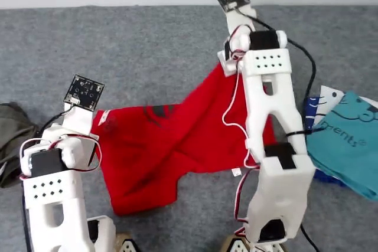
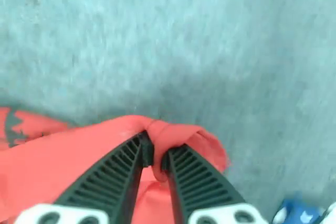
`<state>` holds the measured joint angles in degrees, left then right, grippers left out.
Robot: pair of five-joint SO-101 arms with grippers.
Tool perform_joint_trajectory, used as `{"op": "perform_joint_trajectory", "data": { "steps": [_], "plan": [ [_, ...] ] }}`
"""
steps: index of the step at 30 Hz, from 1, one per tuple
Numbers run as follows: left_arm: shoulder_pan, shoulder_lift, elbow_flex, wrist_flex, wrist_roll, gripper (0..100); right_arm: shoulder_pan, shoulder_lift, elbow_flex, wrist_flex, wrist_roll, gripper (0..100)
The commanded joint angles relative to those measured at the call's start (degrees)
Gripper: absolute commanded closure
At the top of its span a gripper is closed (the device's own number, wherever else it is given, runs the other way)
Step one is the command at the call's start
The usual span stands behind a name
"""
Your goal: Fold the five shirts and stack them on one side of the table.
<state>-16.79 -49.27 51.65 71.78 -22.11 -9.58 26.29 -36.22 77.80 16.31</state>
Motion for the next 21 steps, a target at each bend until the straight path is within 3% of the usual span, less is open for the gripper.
{"op": "perform_joint_trajectory", "data": {
  "steps": [1,12,21],
  "plan": [
    [-0.53,-1.76,-0.75,-0.97,-0.26,98,-0.13,1.45,-6.24,-0.66,2.99,99.0],
    [-0.53,-1.76,-1.10,-0.26,-0.44,98,1.01,3.91,-7.65,-2.51,3.34,99.0],
    [-0.09,-1.23,-11.91,1.76,-0.44,98,2.42,-0.48,-10.29,2.24,3.60,99.0]
  ]
}}
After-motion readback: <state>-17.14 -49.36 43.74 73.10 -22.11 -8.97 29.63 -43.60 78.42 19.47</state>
